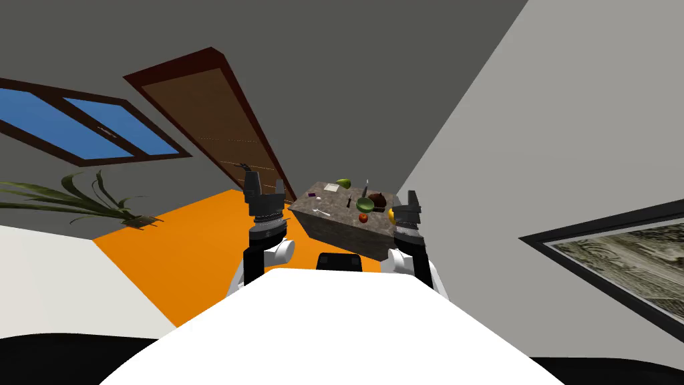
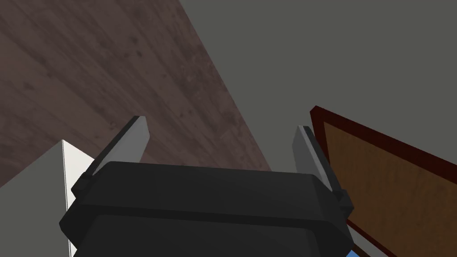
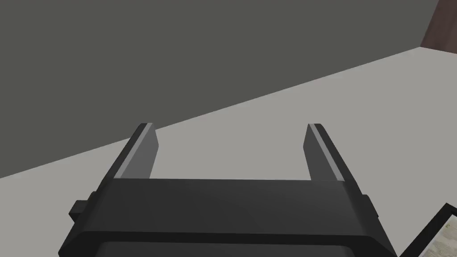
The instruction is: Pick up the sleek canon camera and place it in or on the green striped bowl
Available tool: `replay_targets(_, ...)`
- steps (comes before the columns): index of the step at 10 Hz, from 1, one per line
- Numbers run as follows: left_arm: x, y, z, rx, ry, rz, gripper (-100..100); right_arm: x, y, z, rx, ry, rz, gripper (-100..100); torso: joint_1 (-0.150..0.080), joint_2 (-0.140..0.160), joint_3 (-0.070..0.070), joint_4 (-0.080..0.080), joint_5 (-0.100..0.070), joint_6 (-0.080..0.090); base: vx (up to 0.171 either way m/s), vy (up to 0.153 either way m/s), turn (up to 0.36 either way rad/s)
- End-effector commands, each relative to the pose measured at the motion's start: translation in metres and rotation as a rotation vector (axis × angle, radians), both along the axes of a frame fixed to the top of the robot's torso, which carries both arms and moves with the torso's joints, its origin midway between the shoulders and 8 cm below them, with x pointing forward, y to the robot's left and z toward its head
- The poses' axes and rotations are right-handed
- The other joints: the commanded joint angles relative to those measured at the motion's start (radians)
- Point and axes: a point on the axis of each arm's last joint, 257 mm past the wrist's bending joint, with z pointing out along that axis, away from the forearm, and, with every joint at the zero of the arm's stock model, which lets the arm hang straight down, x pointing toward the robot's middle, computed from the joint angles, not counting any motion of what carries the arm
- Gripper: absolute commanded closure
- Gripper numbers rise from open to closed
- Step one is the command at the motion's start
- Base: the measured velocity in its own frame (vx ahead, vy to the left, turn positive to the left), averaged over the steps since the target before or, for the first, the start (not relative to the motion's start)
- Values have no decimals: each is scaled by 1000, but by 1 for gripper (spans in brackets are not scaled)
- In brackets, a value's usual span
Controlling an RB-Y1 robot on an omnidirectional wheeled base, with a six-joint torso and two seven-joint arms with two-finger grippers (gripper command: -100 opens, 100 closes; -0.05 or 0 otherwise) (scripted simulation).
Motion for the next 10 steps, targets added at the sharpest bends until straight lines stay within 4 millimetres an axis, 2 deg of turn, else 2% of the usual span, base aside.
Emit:
replay_targets(1, 0, 0, 0, 0, 0, 0, 0, 1, 3, -4, -30, 15, 10, -100, 0, 0, 0, 0, 0, 0, -40, 6, 71)
replay_targets(4, 0, 0, 0, 0, 0, 0, 0, 3, 11, -21, -123, 71, 38, -100, 0, 8, 5, 2, 0, 0, -136, -1, 131)
replay_targets(6, 0, 0, 0, 0, 0, 0, 0, 6, 16, -40, -195, 126, 56, -100, 0, 11, 7, 3, 0, 0, -179, 18, 206)
replay_targets(7, 0, 0, 0, 0, 0, 0, 0, 6, 17, -41, -204, 127, 61, -100, 1, 13, 7, 3, 0, 0, -133, 18, 35)
replay_targets(9, 0, 0, 0, 0, 0, 0, 0, 7, 21, -68, -288, 197, 82, -100, 0, 8, 5, 2, 0, 0, -112, 15, 184)
replay_targets(10, 0, 0, 0, 0, 0, 0, 0, 7, 22, -68, -300, 199, 89, -100, 0, 8, 5, 2, 0, 0, -101, -1, 94)
